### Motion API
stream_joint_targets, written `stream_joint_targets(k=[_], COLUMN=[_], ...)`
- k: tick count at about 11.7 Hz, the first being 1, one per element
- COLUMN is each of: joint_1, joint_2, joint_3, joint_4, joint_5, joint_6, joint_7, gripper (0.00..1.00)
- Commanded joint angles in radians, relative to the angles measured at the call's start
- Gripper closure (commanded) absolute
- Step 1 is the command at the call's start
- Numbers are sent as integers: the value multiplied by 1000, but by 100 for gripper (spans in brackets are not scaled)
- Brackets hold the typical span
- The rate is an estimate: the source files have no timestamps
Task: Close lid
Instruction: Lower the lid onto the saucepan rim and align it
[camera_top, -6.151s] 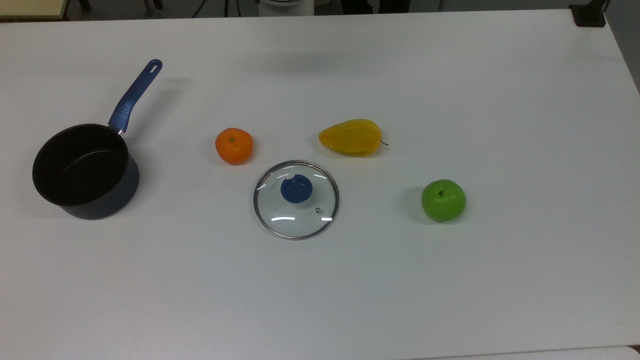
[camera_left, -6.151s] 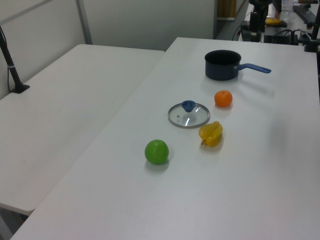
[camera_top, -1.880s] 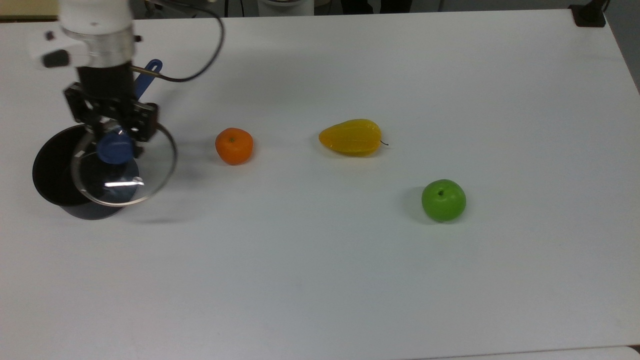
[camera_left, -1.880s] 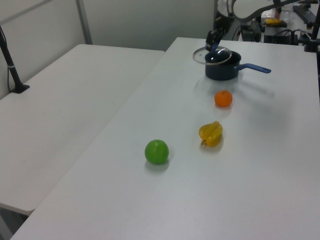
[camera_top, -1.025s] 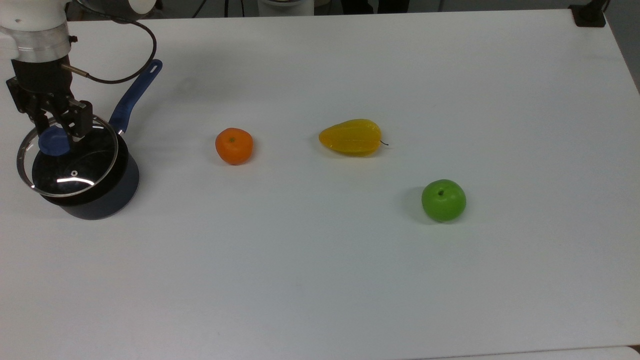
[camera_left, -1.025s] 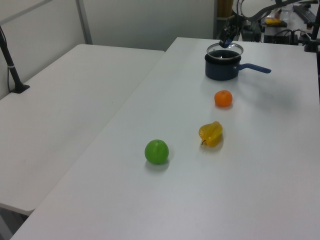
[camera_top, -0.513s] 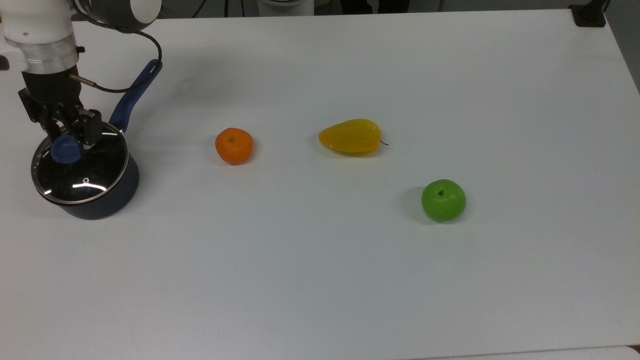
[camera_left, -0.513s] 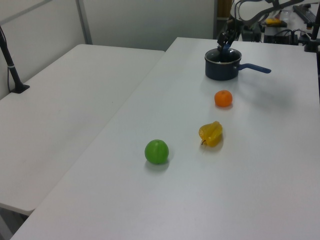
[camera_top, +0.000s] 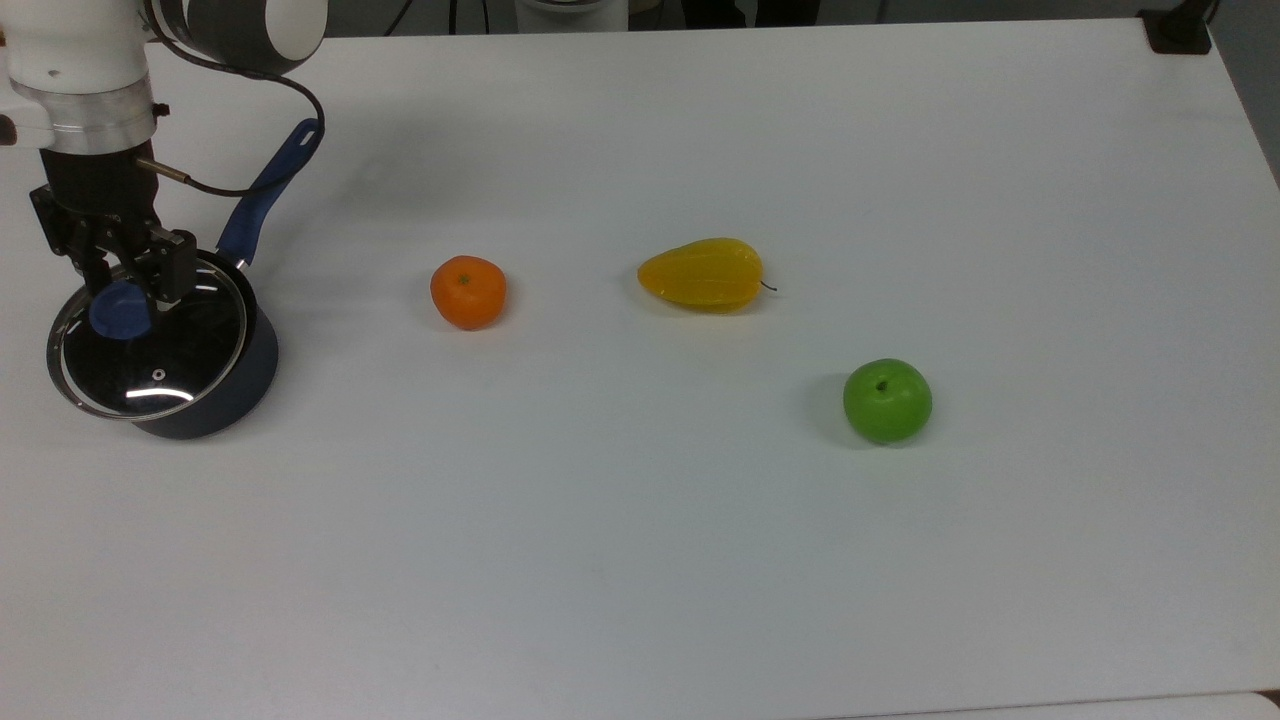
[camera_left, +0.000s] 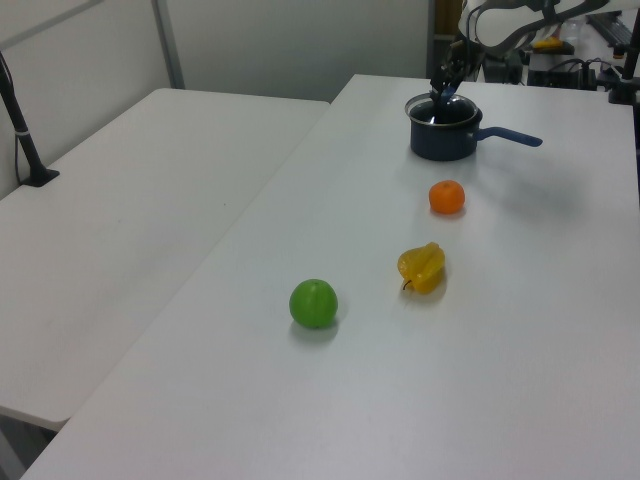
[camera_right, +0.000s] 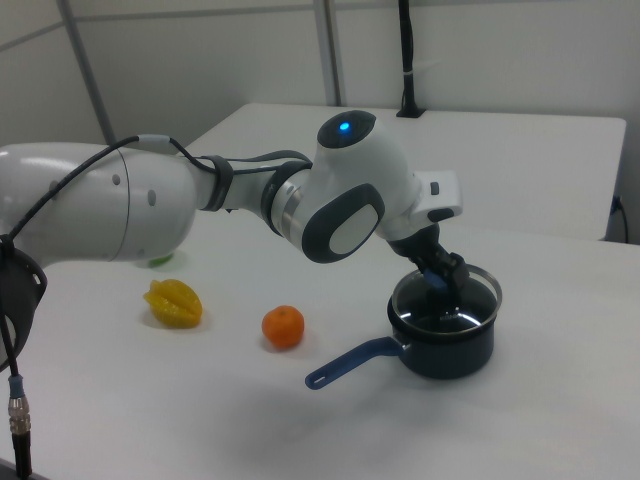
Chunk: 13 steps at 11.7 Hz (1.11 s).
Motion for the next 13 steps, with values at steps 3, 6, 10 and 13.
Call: stream_joint_targets(k=[3,6,10,13], joint_1=[4,4,3,1], joint_2=[-42,-44,-49,-46], joint_3=[-1,1,-1,-1], joint_4=[-30,-32,-32,-32], joint_5=[27,27,26,26], joint_6=[-46,-54,-104,-103], joint_7=[-22,-21,-21,-21], gripper=[52,52,52,31])
